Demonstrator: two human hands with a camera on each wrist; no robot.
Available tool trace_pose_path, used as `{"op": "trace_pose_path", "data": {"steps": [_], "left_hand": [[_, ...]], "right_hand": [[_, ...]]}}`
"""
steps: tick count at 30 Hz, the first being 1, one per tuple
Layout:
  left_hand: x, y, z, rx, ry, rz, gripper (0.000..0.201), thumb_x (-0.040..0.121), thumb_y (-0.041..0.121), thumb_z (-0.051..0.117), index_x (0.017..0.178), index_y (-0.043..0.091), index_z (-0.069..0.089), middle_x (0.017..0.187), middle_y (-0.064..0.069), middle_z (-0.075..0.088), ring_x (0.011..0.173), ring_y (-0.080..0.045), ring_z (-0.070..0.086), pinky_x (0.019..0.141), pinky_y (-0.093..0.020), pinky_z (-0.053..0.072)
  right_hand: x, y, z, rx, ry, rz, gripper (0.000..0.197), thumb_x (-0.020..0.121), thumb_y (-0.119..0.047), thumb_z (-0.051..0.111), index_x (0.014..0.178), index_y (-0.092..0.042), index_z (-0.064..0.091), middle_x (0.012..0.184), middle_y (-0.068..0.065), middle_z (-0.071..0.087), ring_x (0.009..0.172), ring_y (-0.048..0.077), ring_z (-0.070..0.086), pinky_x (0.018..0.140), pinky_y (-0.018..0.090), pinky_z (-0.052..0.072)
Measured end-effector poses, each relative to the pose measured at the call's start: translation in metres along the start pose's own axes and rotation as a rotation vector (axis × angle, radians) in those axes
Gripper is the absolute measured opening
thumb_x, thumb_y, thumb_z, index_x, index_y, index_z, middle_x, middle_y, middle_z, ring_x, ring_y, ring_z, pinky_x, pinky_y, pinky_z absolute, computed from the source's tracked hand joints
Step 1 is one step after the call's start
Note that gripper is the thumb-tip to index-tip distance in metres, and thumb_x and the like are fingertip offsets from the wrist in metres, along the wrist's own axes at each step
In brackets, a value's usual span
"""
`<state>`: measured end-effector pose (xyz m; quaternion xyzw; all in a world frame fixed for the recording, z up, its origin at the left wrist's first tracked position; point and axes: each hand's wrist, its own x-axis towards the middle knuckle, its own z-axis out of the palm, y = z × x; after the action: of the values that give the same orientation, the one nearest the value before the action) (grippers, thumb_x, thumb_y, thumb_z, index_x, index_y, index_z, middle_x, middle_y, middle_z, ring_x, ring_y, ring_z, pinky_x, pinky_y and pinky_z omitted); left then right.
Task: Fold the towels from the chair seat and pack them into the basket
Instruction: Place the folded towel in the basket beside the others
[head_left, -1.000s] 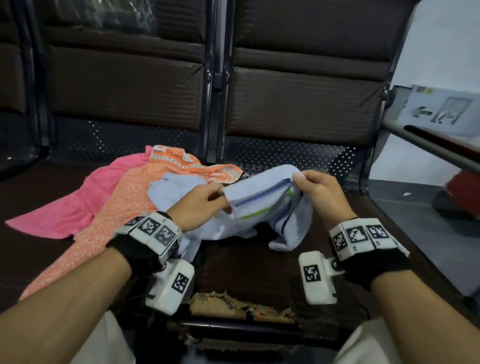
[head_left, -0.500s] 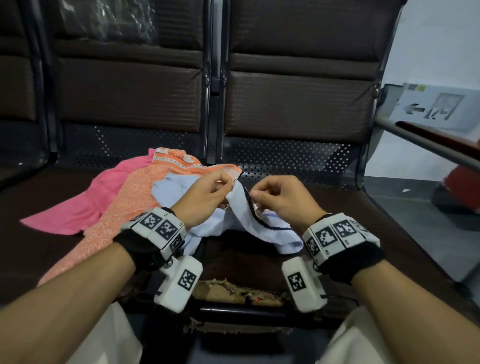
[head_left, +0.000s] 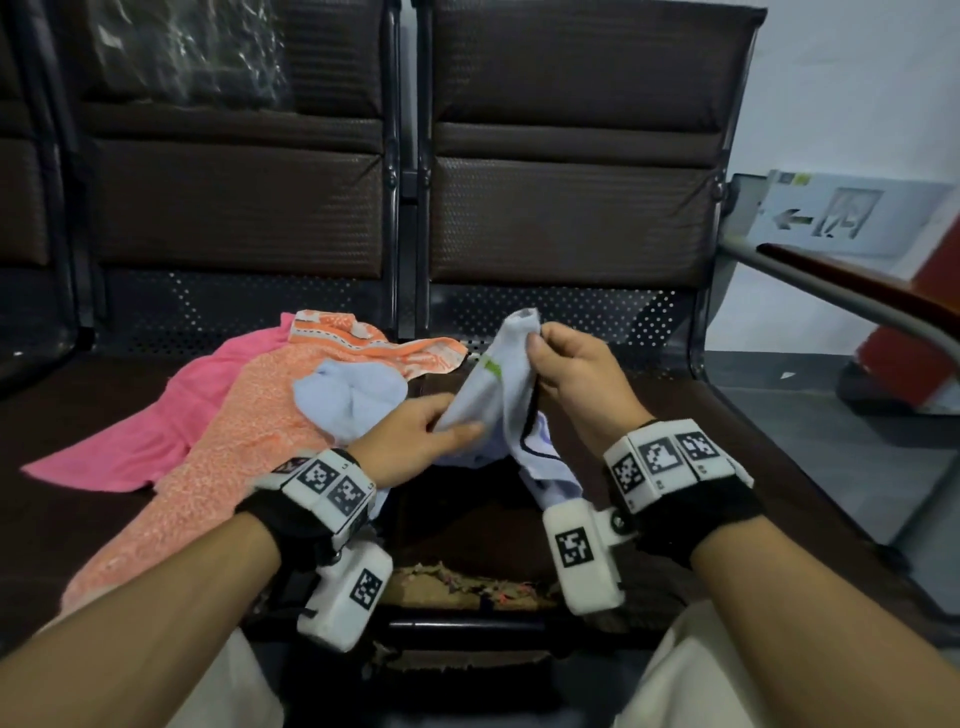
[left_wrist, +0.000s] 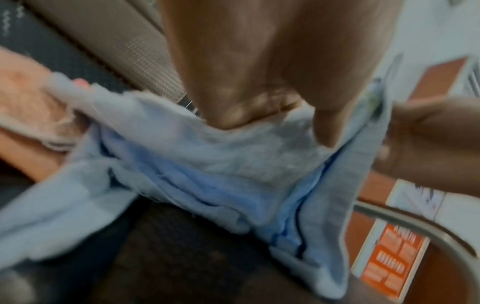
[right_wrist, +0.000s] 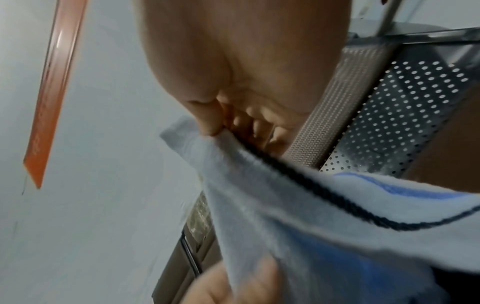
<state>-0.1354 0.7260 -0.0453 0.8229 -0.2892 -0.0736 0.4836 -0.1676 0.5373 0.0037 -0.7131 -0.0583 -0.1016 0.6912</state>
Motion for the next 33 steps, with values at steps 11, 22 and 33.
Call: {"op": "trace_pose_path", "data": {"steps": [11, 22, 33], "left_hand": [[0.001, -0.009, -0.035, 0.455, 0.044, 0.022, 0.02, 0.085, 0.028, 0.066, 0.068, 0.031, 0.057, 0.058, 0.012, 0.054, 0.058, 0.001, 0.051, 0.055, -0.013, 0.033], [-0.003, 0.005, -0.037, 0.066, 0.172, 0.142, 0.01, 0.086, 0.023, 0.065, 0.079, 0.015, 0.066, 0.074, -0.013, 0.065, 0.067, -0.026, 0.056, 0.065, -0.037, 0.045], [-0.009, -0.018, -0.055, 0.51, 0.081, -0.135, 0.027, 0.09, 0.032, 0.057, 0.065, 0.024, 0.052, 0.062, 0.005, 0.053, 0.059, -0.016, 0.047, 0.055, -0.028, 0.033]], "right_hand": [[-0.017, 0.001, -0.033, -0.811, 0.004, -0.091, 0.014, 0.094, -0.036, 0.047, 0.098, -0.027, 0.056, 0.096, -0.007, 0.064, 0.087, 0.01, 0.058, 0.073, 0.027, 0.043], [-0.019, -0.005, -0.005, -0.727, -0.244, -0.188, 0.026, 0.092, -0.024, 0.059, 0.067, -0.03, 0.055, 0.064, -0.013, 0.056, 0.067, 0.006, 0.055, 0.063, 0.024, 0.039], [-0.003, -0.024, -0.05, -0.114, 0.528, -0.225, 0.029, 0.092, -0.025, 0.05, 0.068, -0.034, 0.064, 0.063, -0.023, 0.06, 0.062, -0.009, 0.053, 0.069, 0.02, 0.043]]}}
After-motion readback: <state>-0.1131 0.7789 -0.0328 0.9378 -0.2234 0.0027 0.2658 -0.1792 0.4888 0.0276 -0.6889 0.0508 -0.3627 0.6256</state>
